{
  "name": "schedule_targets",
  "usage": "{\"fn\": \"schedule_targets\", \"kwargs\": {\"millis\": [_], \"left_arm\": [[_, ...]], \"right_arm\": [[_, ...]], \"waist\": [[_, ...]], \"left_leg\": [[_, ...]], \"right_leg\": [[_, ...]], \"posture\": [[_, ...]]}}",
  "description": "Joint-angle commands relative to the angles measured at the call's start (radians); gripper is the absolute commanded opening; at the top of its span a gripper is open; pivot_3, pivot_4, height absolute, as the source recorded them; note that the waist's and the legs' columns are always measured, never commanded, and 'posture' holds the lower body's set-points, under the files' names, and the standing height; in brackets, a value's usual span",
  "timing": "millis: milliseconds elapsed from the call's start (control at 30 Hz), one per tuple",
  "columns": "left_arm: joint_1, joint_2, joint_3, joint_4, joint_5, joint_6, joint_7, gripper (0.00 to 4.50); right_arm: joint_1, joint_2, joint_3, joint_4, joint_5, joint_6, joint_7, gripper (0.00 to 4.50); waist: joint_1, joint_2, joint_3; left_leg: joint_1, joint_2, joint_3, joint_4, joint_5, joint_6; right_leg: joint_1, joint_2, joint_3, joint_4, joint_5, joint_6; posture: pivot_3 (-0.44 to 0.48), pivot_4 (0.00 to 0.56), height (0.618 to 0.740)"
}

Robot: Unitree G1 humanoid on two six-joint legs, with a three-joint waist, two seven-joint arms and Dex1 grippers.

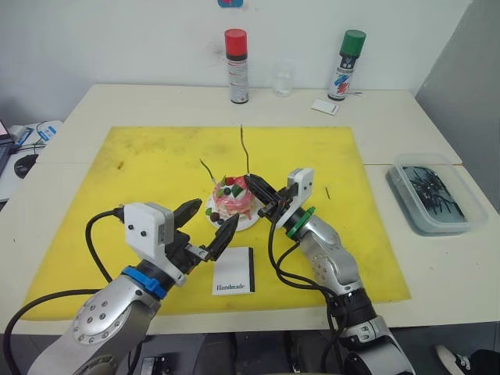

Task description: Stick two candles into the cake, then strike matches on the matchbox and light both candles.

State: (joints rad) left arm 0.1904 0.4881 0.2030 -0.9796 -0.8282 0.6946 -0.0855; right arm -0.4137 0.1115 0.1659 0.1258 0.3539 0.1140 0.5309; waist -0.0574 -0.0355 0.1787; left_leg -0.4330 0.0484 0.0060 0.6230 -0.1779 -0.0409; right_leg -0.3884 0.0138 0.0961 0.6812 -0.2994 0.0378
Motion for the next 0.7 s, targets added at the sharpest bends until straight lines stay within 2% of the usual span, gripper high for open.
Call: {"fn": "schedule_targets", "kwargs": {"millis": [33,700], "left_arm": [[-0.005,0.011,0.009,-0.029,-0.014,-0.004,0.008,4.50],[-0.037,0.027,-0.017,-0.009,-0.018,-0.007,-0.001,4.50]], "right_arm": [[-0.012,0.029,0.003,-0.013,0.007,-0.024,0.007,0.05],[-0.016,0.035,0.005,-0.024,0.012,-0.023,0.001,0.05]], "waist": [[0.000,0.000,0.000],[0.000,0.000,0.000]], "left_leg": [[0.000,0.000,0.000,0.000,0.000,0.000],[0.000,0.000,0.000,-0.001,0.000,0.000]], "right_leg": [[0.000,0.000,0.000,0.000,0.000,0.000],[0.000,0.000,0.000,0.000,-0.001,-0.001]], "posture": [[0.000,0.150,0.740],[0.000,0.150,0.740]]}}
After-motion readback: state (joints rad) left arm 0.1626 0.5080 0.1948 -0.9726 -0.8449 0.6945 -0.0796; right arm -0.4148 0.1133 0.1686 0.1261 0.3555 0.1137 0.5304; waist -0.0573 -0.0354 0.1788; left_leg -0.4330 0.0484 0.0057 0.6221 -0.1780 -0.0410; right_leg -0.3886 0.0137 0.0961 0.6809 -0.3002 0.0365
